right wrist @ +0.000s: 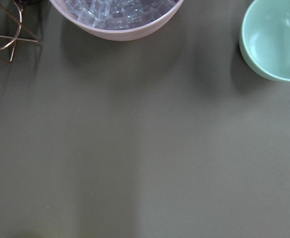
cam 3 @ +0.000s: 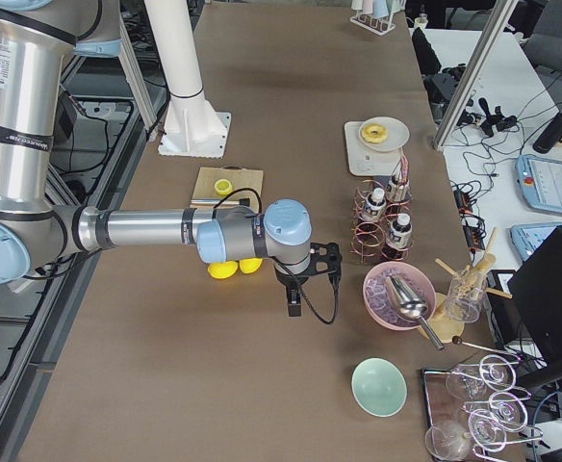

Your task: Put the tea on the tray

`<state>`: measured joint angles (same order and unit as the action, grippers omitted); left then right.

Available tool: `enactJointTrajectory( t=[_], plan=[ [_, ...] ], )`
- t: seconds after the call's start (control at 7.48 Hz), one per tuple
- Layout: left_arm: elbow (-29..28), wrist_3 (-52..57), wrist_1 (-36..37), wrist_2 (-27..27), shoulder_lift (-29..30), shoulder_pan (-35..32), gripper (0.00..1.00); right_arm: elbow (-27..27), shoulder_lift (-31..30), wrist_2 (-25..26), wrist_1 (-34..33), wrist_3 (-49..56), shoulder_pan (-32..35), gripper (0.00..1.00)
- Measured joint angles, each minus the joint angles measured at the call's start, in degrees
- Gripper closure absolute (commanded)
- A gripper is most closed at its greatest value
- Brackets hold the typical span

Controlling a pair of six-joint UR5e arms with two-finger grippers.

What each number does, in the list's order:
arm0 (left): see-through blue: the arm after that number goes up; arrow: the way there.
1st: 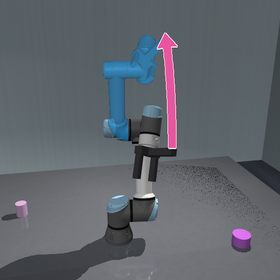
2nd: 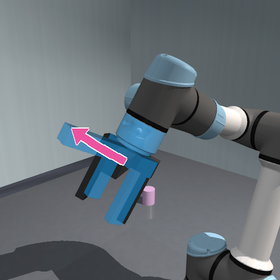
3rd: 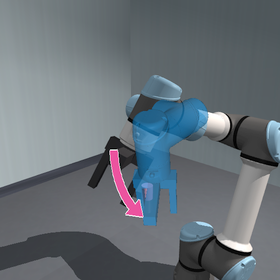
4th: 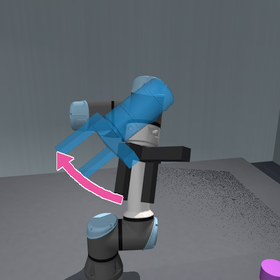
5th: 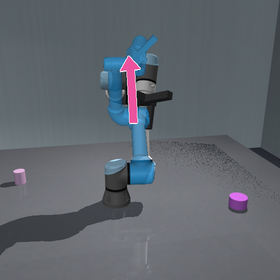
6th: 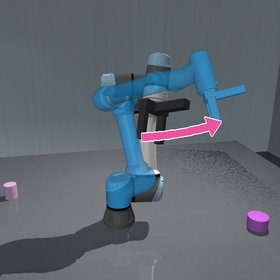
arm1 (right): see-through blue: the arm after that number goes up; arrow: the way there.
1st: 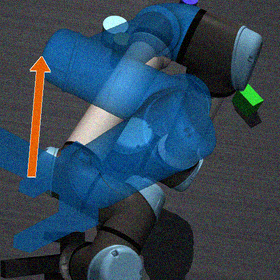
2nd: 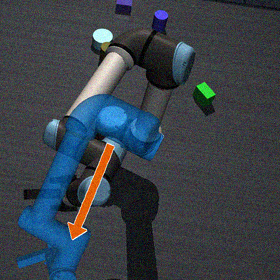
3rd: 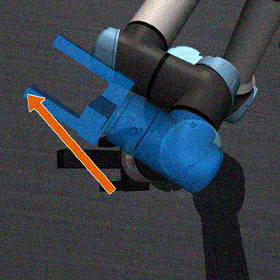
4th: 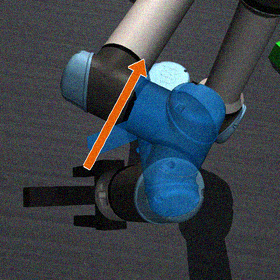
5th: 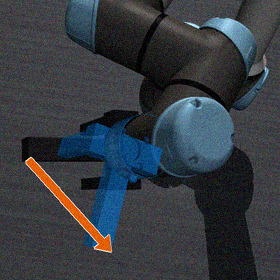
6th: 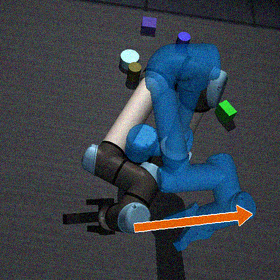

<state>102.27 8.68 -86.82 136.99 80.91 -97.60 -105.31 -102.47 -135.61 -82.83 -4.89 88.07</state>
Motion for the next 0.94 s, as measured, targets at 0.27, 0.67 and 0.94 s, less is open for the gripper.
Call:
enactJointTrajectory(
  t=[0.27,0.67,0.94],
  plan=[
    [0.2,-0.2,-0.5,0.4,0.5,-0.4,0.01,0.0,-1.1,-4.0,3.3,-0.4,0.1,0.00],
    [1.0,-0.2,-4.8,0.5,2.1,-0.5,0.01,-0.1,0.4,-4.8,7.3,-0.2,0.0,0.00],
    [1.1,-0.2,-8.7,0.5,2.6,-0.4,0.01,-0.3,0.8,-5.1,8.1,-0.2,-0.3,0.00]
  ],
)
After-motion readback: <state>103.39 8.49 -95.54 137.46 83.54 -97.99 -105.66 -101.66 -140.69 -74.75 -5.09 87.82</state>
